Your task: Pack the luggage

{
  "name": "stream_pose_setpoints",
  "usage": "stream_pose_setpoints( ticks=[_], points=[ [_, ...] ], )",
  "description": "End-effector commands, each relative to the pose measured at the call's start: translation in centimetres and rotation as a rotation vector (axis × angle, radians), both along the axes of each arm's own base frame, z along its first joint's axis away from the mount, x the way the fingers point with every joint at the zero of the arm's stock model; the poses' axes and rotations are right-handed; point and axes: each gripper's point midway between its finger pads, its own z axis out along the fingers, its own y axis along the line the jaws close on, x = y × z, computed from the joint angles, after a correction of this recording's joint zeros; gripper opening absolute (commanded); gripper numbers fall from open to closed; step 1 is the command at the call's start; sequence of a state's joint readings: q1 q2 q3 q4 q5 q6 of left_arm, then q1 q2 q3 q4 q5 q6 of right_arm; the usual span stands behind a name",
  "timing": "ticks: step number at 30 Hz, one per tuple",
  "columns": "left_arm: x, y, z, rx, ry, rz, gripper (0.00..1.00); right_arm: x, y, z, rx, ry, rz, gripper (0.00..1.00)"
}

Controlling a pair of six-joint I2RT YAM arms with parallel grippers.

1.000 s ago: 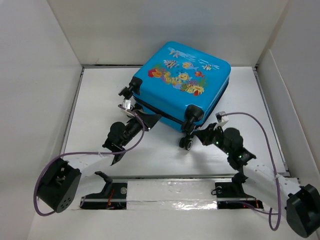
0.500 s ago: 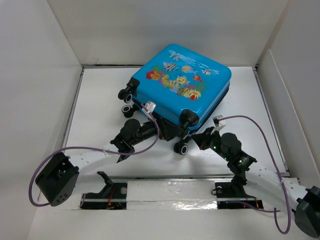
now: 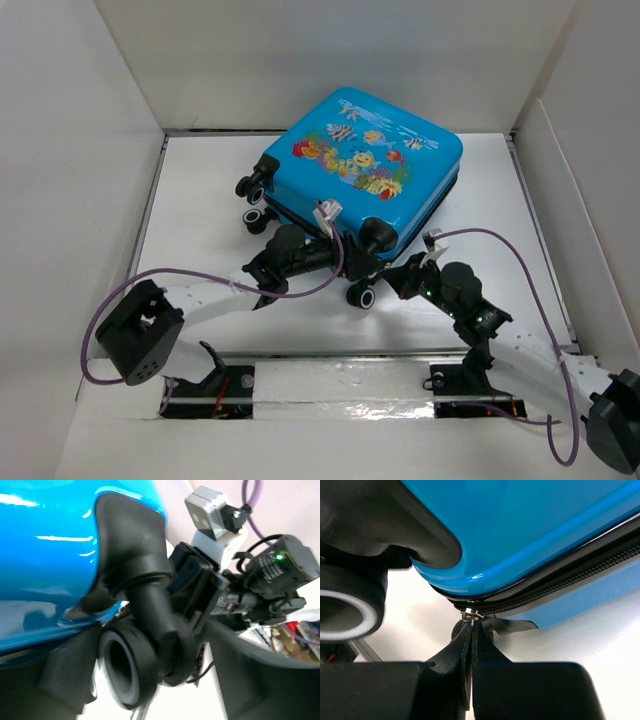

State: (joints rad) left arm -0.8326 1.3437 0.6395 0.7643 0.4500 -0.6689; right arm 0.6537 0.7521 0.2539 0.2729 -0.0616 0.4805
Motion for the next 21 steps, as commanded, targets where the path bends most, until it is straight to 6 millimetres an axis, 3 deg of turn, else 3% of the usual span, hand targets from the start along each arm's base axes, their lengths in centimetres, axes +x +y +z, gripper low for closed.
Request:
stream_pose_setpoints(
  ticks=[1,3,4,6,7,13,15,16,18,19,21],
  points=[
    [-0.3,-2.4,6.0,-0.168,-0.099,-0.077,0.69,0.8,0.6,5.0,0.065,-0.125,0.017,0.00],
    [-0.3,-4.0,7.9,-0.207,-0.110,-0.106,0.53,0.3,0.7,5.0,0.059,-0.116,0.031,0.00],
    [-0.1,-4.4,8.6,-0.222,-0.115,-0.112,0.40,-0.3,1.2,5.0,0.059,-0.110,0.054,0.00],
    [-0.5,-5.9,9.6,-0.238,-0.117,-0.141,0.30,-0.8,1.3,4.9,0.065,-0.100,0.054,0.00],
    [0.0,-6.6,11.2,-0.254,-0.136,-0.140,0.25,-1.5,1.8,4.9,0.079,-0.091,0.072,0.00],
    [-0.2,-11.6,14.0,-0.287,-0.137,-0.189,0.13,-1.9,3.0,5.5,0.189,-0.069,0.016,0.00],
    [0.2,-12.8,13.5,-0.284,-0.113,-0.190,0.12,-1.2,3.0,6.7,0.241,-0.092,-0.042,0.00],
    [-0.2,-13.6,14.2,-0.299,-0.112,-0.198,0.13,-0.7,2.8,7.0,0.272,-0.087,-0.079,0.00],
    [-0.3,-14.9,13.3,-0.293,-0.079,-0.208,0.19,0.1,2.6,8.4,0.356,-0.127,-0.133,0.00],
    [-0.8,-15.4,13.8,-0.303,-0.073,-0.226,0.29,0.5,2.6,8.9,0.390,-0.130,-0.154,0.00],
    [-0.5,-15.8,12.7,-0.279,-0.058,-0.223,0.43,1.1,2.5,10.0,0.460,-0.152,-0.182,0.00]
  ],
)
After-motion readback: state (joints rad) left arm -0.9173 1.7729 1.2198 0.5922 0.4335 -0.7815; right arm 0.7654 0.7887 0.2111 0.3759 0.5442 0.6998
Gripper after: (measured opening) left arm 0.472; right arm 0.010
